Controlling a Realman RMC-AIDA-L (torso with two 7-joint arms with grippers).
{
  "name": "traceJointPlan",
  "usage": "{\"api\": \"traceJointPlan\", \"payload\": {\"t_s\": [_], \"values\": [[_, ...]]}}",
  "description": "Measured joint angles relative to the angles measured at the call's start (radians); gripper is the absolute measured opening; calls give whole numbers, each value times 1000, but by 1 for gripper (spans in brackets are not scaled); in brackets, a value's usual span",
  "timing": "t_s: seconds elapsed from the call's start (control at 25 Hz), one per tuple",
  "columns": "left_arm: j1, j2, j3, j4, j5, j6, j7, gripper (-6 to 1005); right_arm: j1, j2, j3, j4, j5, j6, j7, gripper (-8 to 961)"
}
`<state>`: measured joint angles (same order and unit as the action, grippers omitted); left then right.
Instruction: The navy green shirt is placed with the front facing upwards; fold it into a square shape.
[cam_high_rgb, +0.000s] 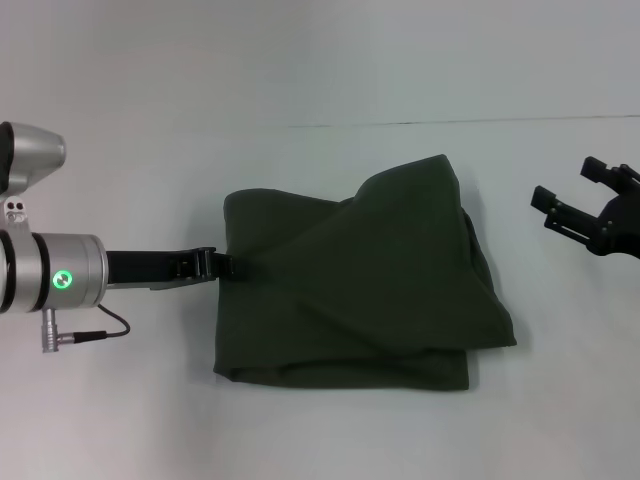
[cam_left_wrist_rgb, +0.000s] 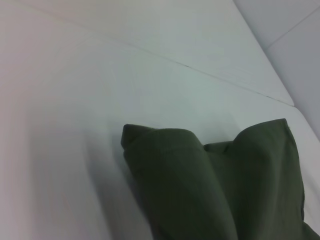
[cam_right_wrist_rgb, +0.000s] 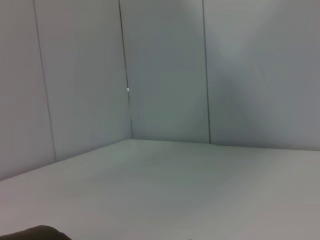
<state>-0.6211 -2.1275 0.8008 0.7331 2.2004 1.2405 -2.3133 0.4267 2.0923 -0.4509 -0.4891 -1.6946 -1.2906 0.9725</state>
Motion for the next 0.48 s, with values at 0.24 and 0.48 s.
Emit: {"api": "traceJointPlan", "payload": {"t_s": [0.24,0.48], "values": [[-3,1,0,-5,1,24,8,116,13,0,-16,9,-3,2,0,906],[3,2,-15,13,2,29,17,256,27,-2,-18,7,-4,3,1,906]]}}
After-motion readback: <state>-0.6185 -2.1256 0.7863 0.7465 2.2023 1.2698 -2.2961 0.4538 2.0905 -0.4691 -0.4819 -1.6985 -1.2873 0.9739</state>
